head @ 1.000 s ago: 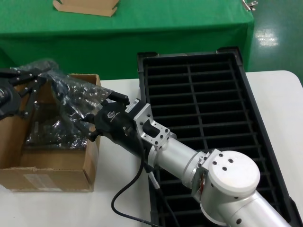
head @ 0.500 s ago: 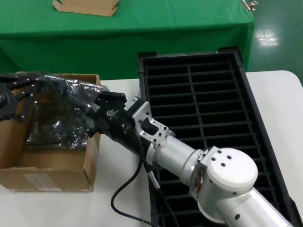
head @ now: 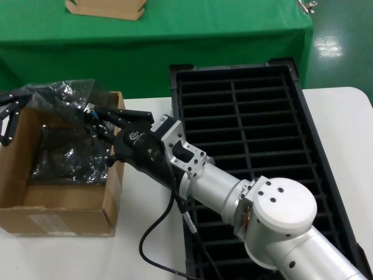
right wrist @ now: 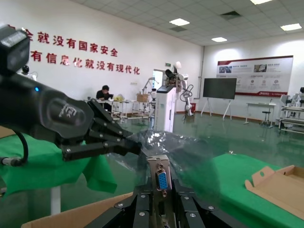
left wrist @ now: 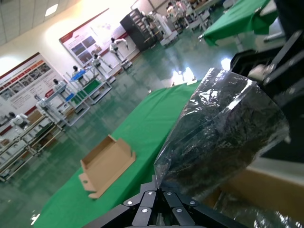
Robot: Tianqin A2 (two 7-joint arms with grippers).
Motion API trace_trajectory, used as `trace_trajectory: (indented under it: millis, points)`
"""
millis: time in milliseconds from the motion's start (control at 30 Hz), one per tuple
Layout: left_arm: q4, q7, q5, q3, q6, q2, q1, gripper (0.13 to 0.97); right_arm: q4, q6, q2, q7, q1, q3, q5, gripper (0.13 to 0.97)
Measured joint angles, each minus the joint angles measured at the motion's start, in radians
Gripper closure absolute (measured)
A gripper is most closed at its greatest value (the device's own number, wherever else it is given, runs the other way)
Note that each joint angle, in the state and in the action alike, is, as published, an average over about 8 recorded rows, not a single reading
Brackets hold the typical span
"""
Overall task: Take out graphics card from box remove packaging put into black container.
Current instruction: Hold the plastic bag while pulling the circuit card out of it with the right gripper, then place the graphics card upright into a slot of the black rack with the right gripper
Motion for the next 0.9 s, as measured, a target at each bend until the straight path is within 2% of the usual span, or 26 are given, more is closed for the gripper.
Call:
trace_trajectory:
  millis: [267,467,700,900]
  points:
    - [0.036,0.010,0.043,0.012,-0.061,0.013,-0.019,0.958,0.096,0.007,0.046,0.152,-0.002,-0.023,-0.097,0.888]
    - [0.077,0.042,0.045,-0.004,-0.087,0.026,-0.040,0.958,0.219,-0.017,0.126,0.375,0.024,-0.059,-0.286,0.888]
    - [0.144,0.110,-0.002,-0.069,-0.085,0.046,-0.064,0.958,0.346,-0.160,0.222,0.654,0.096,-0.050,-0.567,0.888]
    - [0.182,0.167,-0.058,-0.148,-0.075,0.065,-0.071,0.958,0.353,-0.339,0.276,0.776,0.209,-0.029,-0.660,0.888]
